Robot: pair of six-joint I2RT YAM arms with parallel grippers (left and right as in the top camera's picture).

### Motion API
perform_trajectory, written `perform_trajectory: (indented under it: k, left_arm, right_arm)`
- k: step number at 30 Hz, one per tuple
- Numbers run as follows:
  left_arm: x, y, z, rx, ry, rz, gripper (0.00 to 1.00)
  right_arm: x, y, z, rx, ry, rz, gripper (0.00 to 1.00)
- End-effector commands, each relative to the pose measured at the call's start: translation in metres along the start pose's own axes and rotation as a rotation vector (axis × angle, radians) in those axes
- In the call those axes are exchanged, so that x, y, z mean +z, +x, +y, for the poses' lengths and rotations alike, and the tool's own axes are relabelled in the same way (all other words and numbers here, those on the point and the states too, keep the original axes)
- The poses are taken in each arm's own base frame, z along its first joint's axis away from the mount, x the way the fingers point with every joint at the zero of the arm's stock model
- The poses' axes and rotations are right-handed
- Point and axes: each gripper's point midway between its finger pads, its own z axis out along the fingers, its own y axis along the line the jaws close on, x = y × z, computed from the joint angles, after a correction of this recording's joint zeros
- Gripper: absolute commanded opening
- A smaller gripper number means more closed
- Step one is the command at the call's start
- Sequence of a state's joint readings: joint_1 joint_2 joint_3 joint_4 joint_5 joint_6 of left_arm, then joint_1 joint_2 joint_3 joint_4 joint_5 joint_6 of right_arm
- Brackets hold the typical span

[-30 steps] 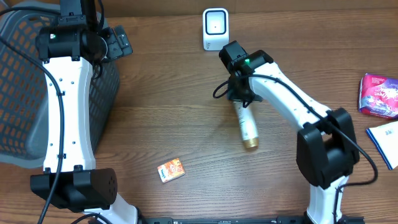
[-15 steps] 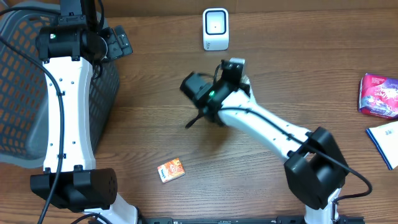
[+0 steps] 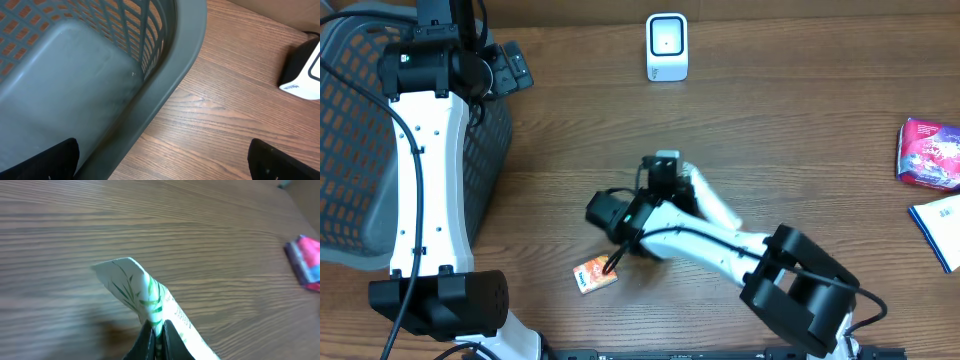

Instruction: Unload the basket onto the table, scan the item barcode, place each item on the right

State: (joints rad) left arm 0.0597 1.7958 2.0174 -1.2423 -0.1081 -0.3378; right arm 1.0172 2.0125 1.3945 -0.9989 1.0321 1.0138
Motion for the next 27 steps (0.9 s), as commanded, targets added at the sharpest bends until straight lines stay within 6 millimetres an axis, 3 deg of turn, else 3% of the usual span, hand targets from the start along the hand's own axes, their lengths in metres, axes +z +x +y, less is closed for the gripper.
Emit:
perform_trajectory:
  k: [1,6,14,17,22,27]
  left_arm:
    - [0.005,0.002,-0.001,0.003,-0.001,0.016,1.00]
    - [0.005,0.002,-0.001,0.003,0.000,0.016,1.00]
    - [0.005,0.002,-0.001,0.003,-0.001,0.016,1.00]
    - [0.005,0.002,-0.001,0.003,0.000,0.016,1.00]
    - [0.005,0.002,-0.001,0.003,0.000,0.016,1.00]
    - [0.005,0.002,-0.001,0.003,0.000,0.016,1.00]
  right_arm:
    - [-0.012,0.000,0.016,0.055,-0.054,-0.021,0.04]
    - [-0.013,0.013,0.030,0.042,-0.088,0.012,0.04]
    - [-0.006,0.031,0.036,-0.172,-0.085,0.036,0.04]
    - [-0.003,0.012,0.022,-0.213,0.018,-0.094,0.04]
    - [-0.021,-0.051,-0.010,-0.229,0.252,-0.447,0.04]
    - [-0.012,-0.064,-0.020,-0.338,0.329,-0.432,0.04]
